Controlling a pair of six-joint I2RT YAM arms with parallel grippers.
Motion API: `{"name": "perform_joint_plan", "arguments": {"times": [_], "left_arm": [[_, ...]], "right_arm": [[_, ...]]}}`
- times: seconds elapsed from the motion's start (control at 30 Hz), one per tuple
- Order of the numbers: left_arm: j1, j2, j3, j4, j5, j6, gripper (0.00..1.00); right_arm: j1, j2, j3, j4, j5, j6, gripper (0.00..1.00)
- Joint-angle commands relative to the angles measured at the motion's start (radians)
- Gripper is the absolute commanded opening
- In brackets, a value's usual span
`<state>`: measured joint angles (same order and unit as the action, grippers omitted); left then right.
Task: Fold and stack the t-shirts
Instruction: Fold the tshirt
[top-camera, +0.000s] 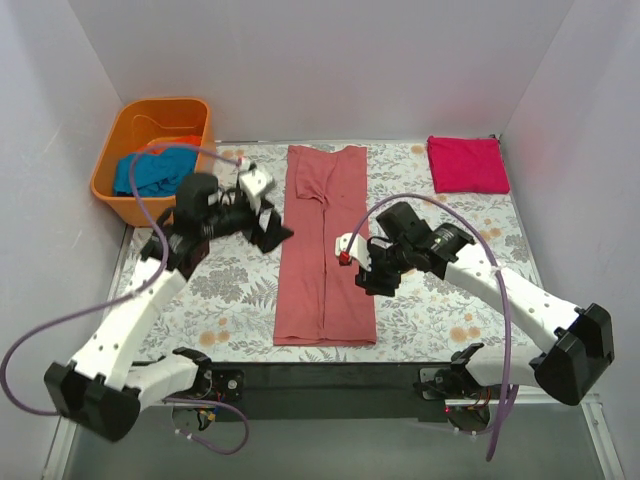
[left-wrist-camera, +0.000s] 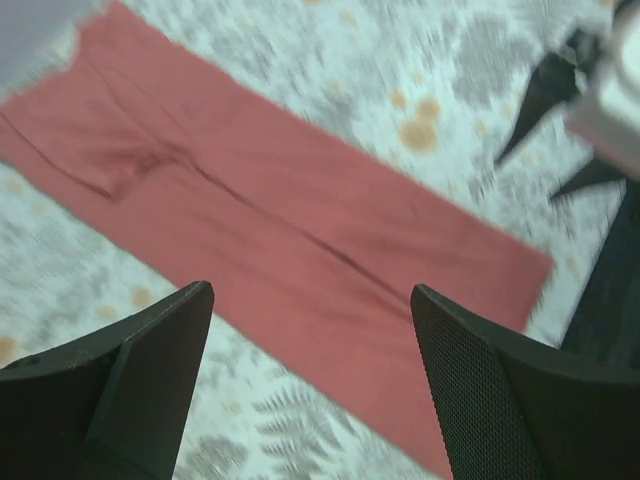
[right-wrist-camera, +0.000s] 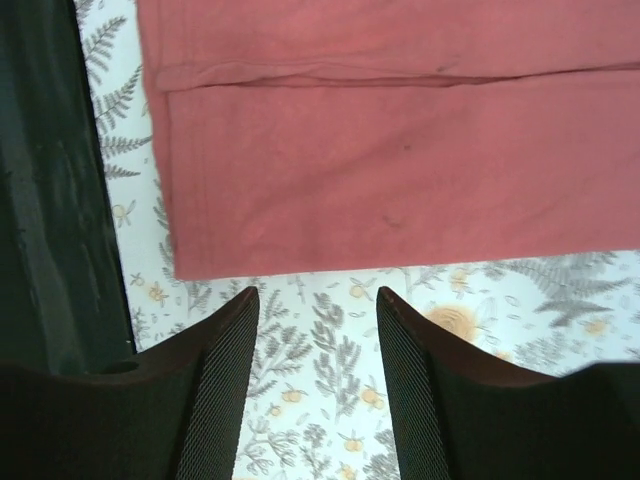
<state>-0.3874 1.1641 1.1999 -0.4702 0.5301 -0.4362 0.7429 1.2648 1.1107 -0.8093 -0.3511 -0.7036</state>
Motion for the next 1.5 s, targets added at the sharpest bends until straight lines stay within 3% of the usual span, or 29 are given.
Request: {"name": "perform_joint_plan", "arguments": {"times": [0.0,0.07,0.2,0.4,0.7,1.0,1.2,1.27,1.3,1.37,1.47], "left_arm": [[0.001,-0.134,-0.3,-0.057,0.114,0.122,0.79],[0.002,-0.197,-0.417,-0.143,0.216,0.28,0.75],[-0.013,-0.32,-0.581,-0.22,0.234,0.387,0.73],[-0.086,-0.415,-0.755,-0.148,0.156,0.493,0.69],[-0.226,-0.373,-0.852,0.015,0.016,0.571,0.68],[-0.32,-0.288,-0.916,0.113,-0.05,0.633,0.63],[-0.352,-0.227,-0.922,0.16,-0.076,0.626,0.4],[-0.355,-0.202,-0.913,0.156,-0.082,0.625,0.27],[-0.355,-0.196,-0.907,0.153,-0.091,0.628,0.22],[-0.355,-0.196,-0.904,0.14,-0.099,0.639,0.09],[-0.355,-0.225,-0.895,0.116,-0.088,0.625,0.0]], "right_arm": [[0.012,-0.002,-0.125,0.077,-0.051,0.038,0.56],[0.033,0.008,-0.167,0.104,-0.084,0.081,0.54],[0.145,-0.015,-0.276,0.217,-0.046,0.142,0.54],[0.295,-0.008,-0.403,0.315,0.067,0.147,0.54],[0.371,0.016,-0.486,0.401,0.146,0.154,0.56],[0.371,0.056,-0.509,0.42,0.187,0.147,0.44],[0.371,0.091,-0.506,0.401,0.181,0.142,0.24],[0.372,0.097,-0.503,0.398,0.179,0.142,0.19],[0.371,0.097,-0.503,0.395,0.179,0.141,0.1],[0.371,0.093,-0.505,0.388,0.185,0.135,0.01],[0.371,0.059,-0.494,0.366,0.201,0.125,0.01]]}}
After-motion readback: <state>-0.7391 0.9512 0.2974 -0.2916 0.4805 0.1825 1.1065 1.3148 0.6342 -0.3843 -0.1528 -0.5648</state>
